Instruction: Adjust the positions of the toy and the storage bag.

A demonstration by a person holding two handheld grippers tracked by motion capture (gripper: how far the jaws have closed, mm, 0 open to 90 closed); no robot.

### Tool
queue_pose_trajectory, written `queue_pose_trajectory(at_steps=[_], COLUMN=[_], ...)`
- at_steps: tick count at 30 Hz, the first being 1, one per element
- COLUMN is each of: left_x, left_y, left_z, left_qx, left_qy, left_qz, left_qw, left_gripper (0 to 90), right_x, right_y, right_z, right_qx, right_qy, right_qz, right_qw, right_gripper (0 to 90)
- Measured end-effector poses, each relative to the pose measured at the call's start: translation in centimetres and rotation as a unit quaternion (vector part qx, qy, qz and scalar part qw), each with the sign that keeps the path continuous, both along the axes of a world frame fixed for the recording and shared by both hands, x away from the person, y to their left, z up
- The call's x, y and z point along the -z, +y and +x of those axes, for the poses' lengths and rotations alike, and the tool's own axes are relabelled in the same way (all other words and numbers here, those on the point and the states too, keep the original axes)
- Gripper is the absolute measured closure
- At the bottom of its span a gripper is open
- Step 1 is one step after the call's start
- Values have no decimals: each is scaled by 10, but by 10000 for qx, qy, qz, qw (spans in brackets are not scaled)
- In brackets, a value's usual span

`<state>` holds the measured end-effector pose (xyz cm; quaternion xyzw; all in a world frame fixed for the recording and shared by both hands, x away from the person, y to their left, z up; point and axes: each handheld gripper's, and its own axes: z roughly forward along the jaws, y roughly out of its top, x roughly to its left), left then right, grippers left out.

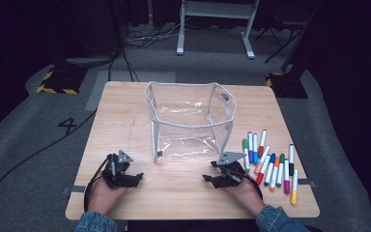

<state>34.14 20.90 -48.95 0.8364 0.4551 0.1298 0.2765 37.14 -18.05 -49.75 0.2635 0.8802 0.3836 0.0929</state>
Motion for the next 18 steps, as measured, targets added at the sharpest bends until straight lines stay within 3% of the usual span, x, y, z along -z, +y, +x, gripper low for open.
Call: queue_pose_trajectory(at_steps=[3,6,11,18], left_x=[-8,-16,-28,-45], left_y=[-2,-6,-17,-30], left_z=[-1,-1,-1,4], left_qx=[-81,195,350,454], left_qy=[-29,-8,-243,-469], left_qz=[-154,-359,-362,-455], left_qw=[9998,9992,9984,9968], left_gripper=[225,286,286,294], right_x=[-8,-21,-46,-63], right_y=[-6,-12,-29,-48], right_z=[3,4,10,16], right_qx=[57,116,300,526], right_qy=[85,33,43,-9], right_qz=[151,176,331,351], right_qw=[9998,9998,9990,9980], right_gripper=[414,420,425,424])
